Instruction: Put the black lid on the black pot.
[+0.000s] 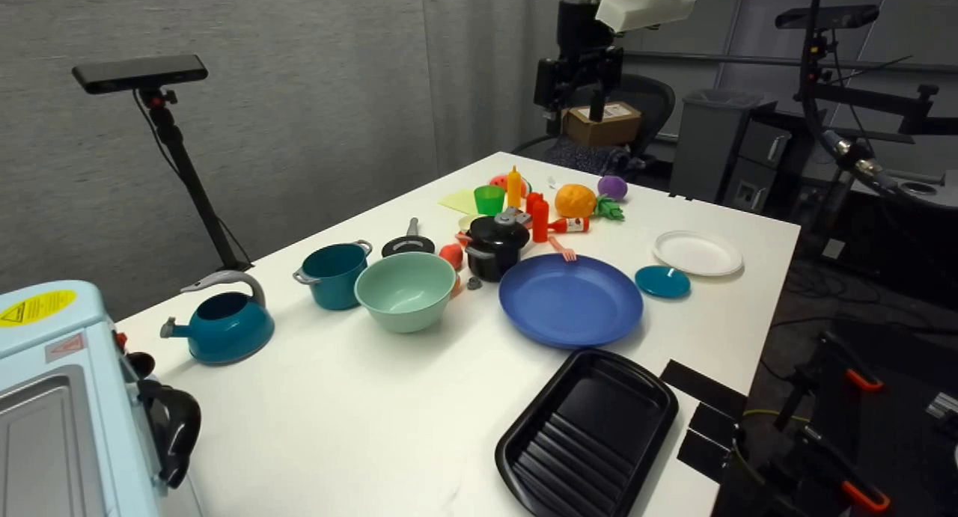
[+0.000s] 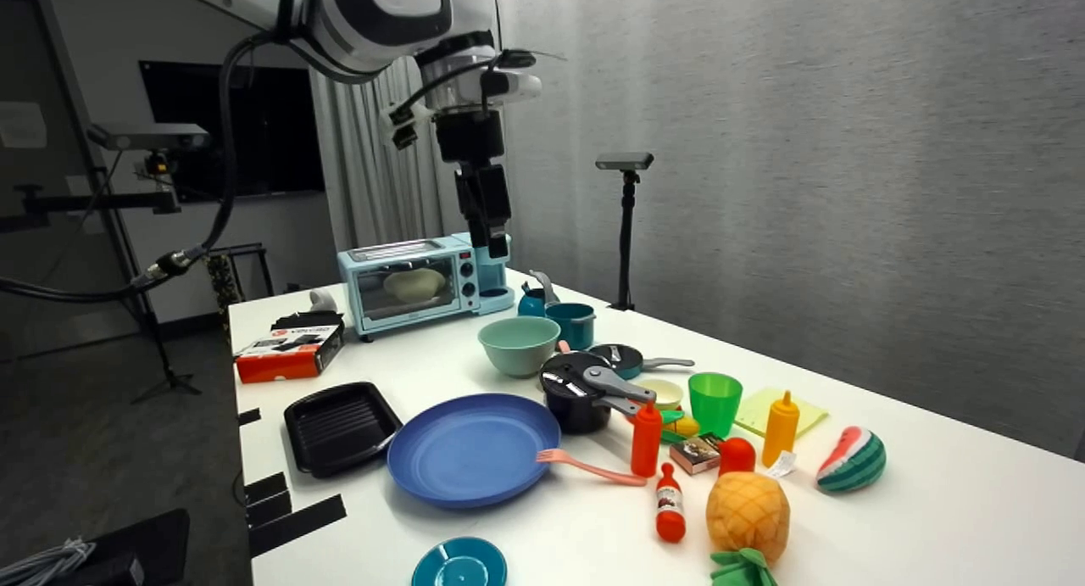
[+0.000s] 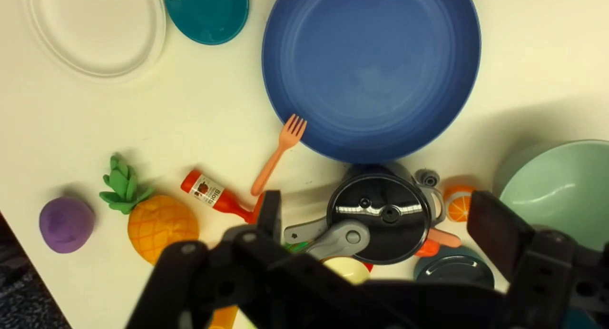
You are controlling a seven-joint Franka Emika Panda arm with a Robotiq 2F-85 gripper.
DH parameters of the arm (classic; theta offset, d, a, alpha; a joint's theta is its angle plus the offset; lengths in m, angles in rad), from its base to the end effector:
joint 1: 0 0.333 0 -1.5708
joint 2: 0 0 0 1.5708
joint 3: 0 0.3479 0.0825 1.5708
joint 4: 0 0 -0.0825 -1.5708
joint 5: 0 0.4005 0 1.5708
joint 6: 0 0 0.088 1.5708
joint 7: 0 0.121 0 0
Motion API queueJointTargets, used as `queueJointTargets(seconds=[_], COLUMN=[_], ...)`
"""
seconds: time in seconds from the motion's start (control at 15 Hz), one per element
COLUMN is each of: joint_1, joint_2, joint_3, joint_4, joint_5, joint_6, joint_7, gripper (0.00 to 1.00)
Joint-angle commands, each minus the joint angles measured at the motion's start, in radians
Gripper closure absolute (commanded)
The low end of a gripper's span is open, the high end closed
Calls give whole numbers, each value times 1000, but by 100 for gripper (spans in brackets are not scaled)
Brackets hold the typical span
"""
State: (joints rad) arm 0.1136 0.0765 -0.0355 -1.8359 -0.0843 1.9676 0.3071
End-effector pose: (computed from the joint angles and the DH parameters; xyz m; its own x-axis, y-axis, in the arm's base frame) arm 0.6071 0.0415 0.5015 0.9780 -0.1942 0.0761 -0.1990 -0.9780 0.0619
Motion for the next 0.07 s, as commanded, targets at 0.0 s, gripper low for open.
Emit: queueJointTargets(seconds=[0.0], joint_1=[-24], joint_2=[-13], joint_3=[25], joint_4=[-17], joint_5=[-4], joint_6=[-2], joint_7=[-5], gripper=[0])
